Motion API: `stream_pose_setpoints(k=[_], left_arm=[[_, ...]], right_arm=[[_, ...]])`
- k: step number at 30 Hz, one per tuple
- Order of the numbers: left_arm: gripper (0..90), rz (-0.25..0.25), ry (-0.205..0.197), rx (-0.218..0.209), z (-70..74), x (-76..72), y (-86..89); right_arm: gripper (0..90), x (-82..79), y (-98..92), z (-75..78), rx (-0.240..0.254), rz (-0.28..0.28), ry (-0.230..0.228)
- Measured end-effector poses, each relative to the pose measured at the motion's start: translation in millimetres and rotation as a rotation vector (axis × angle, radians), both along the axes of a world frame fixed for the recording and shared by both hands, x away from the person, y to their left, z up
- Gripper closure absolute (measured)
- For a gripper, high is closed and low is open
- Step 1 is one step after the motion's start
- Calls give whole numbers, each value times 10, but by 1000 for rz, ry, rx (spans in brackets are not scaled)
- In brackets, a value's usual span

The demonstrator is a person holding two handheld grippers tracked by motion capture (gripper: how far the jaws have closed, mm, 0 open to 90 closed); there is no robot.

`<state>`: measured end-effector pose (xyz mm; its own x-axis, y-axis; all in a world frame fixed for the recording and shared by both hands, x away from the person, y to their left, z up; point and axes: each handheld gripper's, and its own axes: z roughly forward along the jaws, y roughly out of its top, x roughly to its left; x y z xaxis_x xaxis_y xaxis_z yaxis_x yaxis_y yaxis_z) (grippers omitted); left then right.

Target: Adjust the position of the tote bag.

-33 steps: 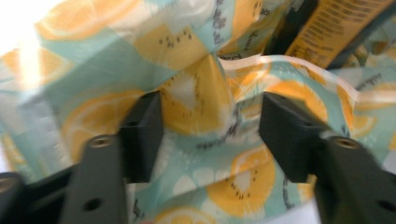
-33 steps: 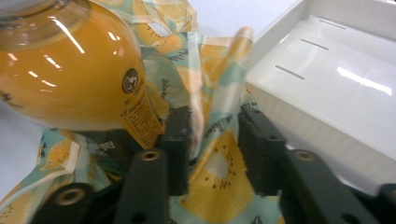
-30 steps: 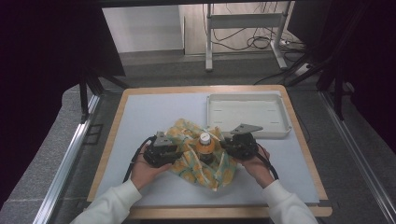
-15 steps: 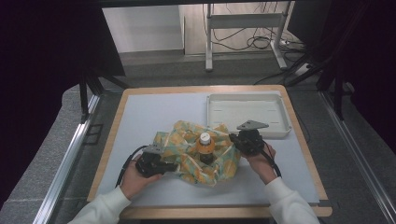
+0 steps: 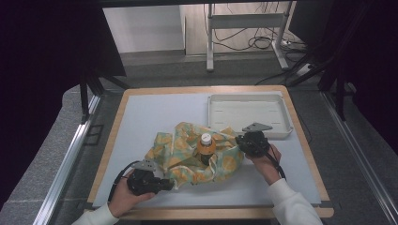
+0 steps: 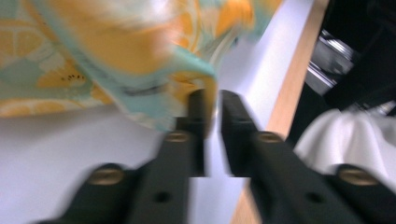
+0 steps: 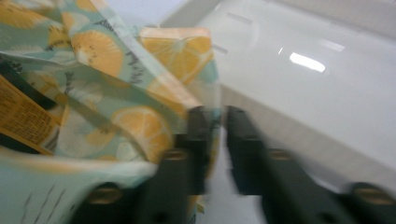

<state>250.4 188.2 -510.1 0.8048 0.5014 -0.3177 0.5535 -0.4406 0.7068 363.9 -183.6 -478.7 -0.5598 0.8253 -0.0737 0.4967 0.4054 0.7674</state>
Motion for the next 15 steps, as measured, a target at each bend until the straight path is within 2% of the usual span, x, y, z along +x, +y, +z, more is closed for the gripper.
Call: stream_pose_setpoints(k=[1,2,4,6,10,11,13,15], left_arm=[[716,1,-23,-28,79,-20,12],[707,5,-40,-48,147,-36,21],[698,12,-75,-78,264,-62,38],[697,12,-108,-105,400,-71,42],[714,5,-132,-182,621,-66,25],[713,-1,-158,-181,697,-95,8],[735,1,-176,-170,764,-101,-19],[763,16,-177,-118,750,-32,-61]], right_arm=[[689,-22,5,33,2,3,-18],[669,-62,7,102,25,12,-39],[615,-131,10,228,57,37,-72],[607,-207,20,353,96,64,-95],[638,-364,121,523,164,150,-96],[654,-392,152,535,165,166,-94],[710,-446,227,537,166,206,-72],[776,-474,293,506,174,230,-26]])
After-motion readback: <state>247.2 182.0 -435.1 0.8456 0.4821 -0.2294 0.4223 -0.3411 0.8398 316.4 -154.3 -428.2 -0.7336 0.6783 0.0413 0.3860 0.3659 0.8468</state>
